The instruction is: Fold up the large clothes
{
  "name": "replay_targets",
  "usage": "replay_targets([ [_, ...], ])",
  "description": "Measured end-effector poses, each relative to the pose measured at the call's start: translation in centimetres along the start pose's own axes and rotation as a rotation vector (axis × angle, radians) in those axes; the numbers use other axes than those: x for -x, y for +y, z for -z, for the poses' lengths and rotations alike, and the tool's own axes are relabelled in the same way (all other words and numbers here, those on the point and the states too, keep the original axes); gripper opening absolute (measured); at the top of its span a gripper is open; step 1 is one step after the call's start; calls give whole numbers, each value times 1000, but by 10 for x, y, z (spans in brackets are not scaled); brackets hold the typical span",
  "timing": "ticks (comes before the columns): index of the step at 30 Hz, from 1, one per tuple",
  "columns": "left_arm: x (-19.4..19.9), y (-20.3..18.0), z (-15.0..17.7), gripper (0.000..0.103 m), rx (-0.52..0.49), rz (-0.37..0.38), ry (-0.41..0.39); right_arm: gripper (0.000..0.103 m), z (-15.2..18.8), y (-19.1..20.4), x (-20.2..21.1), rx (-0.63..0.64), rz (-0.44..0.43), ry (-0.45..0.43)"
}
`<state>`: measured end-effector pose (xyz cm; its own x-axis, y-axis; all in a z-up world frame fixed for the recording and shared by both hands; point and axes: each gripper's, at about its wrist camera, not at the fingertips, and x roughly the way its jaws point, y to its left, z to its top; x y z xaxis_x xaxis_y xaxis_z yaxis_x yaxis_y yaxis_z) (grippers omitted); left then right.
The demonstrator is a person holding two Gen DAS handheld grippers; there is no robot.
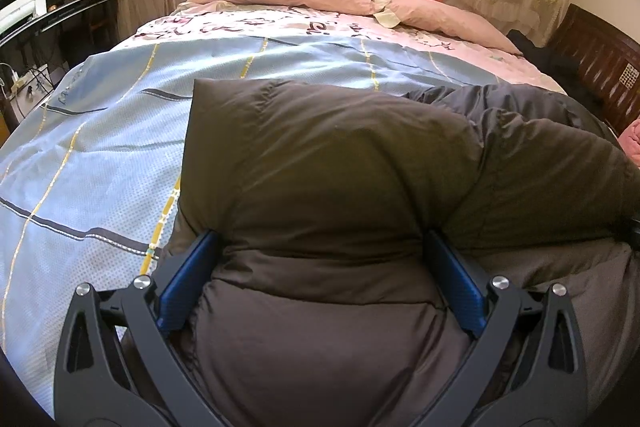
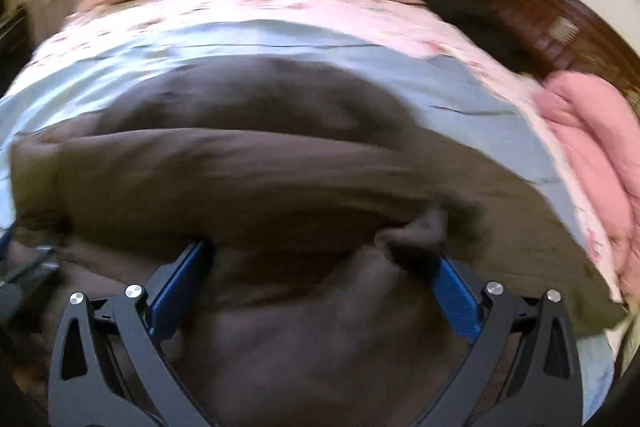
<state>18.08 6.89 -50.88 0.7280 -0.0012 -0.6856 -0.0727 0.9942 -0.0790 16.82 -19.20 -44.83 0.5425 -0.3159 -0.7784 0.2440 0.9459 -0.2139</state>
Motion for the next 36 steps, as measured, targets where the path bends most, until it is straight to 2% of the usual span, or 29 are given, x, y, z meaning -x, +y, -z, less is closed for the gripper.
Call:
replay_targets([
  [1, 0, -1, 0, 101, -2, -2, -1, 102, 5, -29, -12, -62, -9, 37],
  [3, -1, -3, 0, 101, -8, 0, -6, 102, 21, -72, -45, -234, -220, 168],
  [4, -1, -5, 0, 101, -12, -5, -8, 102, 27, -79, -52, -285, -268, 198],
  [5, -1, -6, 1, 101, -16, -12, -11, 102, 27, -79, -51, -291, -276, 198],
  [7, -1, -5, 1, 101, -12, -16, -11, 102, 15, -68, -34, -223, -200, 156],
  [8, -2, -4, 1, 101, -7, -15, -9, 102, 8, -63, -20, -224, -190, 109],
  [9, -1, -4, 0, 101, -6, -15, -8, 102, 1, -62, 3, -279, -264, 14],
  [10, -1, -3, 0, 101, -7, -16, -9, 102, -3, -60, 16, -319, -325, -36],
  [12, -2, -3, 0, 101, -7, -20, -9, 102, -11, -47, 39, -362, -404, -104],
  [13, -2, -3, 0, 101, -7, -18, -9, 102, -16, -29, 46, -333, -452, -128],
  [14, -3, -2, -1, 101, -7, -18, -8, 102, -17, -8, 47, -270, -447, -137],
  [16, -2, -3, 0, 101, -7, -18, -8, 102, -13, 22, 42, -139, -345, -149],
  [18, -2, -3, 0, 101, -7, -18, -8, 102, -3, 34, 26, -46, -229, -162],
  [19, -2, -3, 0, 101, -7, -17, -8, 102, 1, 26, 21, -58, -200, -172],
  [21, -2, -3, 0, 101, -4, -13, -11, 102, 16, -17, -8, -183, -147, -151],
  [22, -2, -2, 1, 101, -1, 2, -18, 102, 28, -41, -26, -251, -247, -140],
  [24, -1, -1, 2, 101, 5, 30, -27, 102, 44, -57, -39, -272, -311, -152],
  [27, -3, 1, 3, 101, 10, 25, -24, 102, 45, -42, -32, -178, -240, -188],
  [31, -3, -2, 2, 101, -1, 3, -20, 102, 32, -64, -27, -223, -323, -105],
  [32, -2, -4, 1, 101, -6, -19, -17, 102, 32, -72, -23, -250, -318, -90],
  [33, 1, -11, -5, 101, -19, -95, 10, 102, 32, -82, -17, -283, -323, -73],
  [34, 8, -23, -16, 101, -36, -177, 53, 102, 36, -98, -10, -323, -371, -48],
  [35, 29, -41, -32, 101, -55, -220, 47, 102, 44, -116, 0, -369, -413, -36],
  [36, 46, -52, -38, 101, -62, -183, 15, 102, 52, -129, 9, -407, -425, -33],
])
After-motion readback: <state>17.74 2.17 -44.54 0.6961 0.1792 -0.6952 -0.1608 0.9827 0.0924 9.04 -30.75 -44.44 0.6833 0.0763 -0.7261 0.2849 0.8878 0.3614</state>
